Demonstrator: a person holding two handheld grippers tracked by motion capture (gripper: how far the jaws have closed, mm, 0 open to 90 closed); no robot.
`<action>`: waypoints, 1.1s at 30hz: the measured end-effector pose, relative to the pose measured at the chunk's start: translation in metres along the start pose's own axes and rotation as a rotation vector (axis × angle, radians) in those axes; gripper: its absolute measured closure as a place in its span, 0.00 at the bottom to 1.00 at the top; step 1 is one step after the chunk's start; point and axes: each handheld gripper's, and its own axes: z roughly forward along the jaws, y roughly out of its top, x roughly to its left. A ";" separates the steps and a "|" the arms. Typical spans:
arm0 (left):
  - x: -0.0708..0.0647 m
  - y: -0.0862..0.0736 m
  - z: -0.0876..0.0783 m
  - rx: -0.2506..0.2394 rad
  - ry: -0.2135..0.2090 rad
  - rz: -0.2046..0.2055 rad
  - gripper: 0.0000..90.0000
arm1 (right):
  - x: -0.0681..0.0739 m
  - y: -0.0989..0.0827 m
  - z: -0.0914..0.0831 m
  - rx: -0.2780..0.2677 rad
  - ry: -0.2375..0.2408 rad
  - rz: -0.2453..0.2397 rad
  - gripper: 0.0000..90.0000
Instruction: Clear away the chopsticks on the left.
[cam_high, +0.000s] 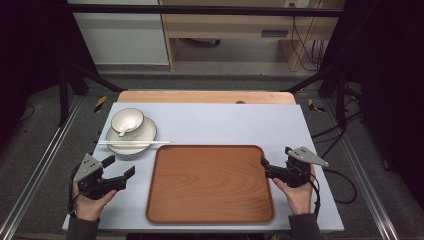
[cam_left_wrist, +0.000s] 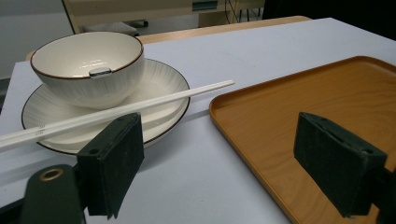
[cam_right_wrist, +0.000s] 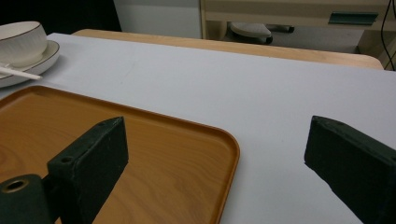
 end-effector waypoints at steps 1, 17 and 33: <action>0.000 0.000 0.000 0.000 0.000 0.000 0.18 | 0.000 0.000 0.000 0.000 0.000 0.000 0.07; 0.018 0.018 0.007 0.067 -0.048 0.085 0.20 | 0.005 0.003 -0.002 0.000 0.008 -0.007 0.08; 0.048 0.033 0.034 0.164 -0.065 0.148 0.25 | 0.011 0.003 0.003 0.023 0.014 -0.029 0.08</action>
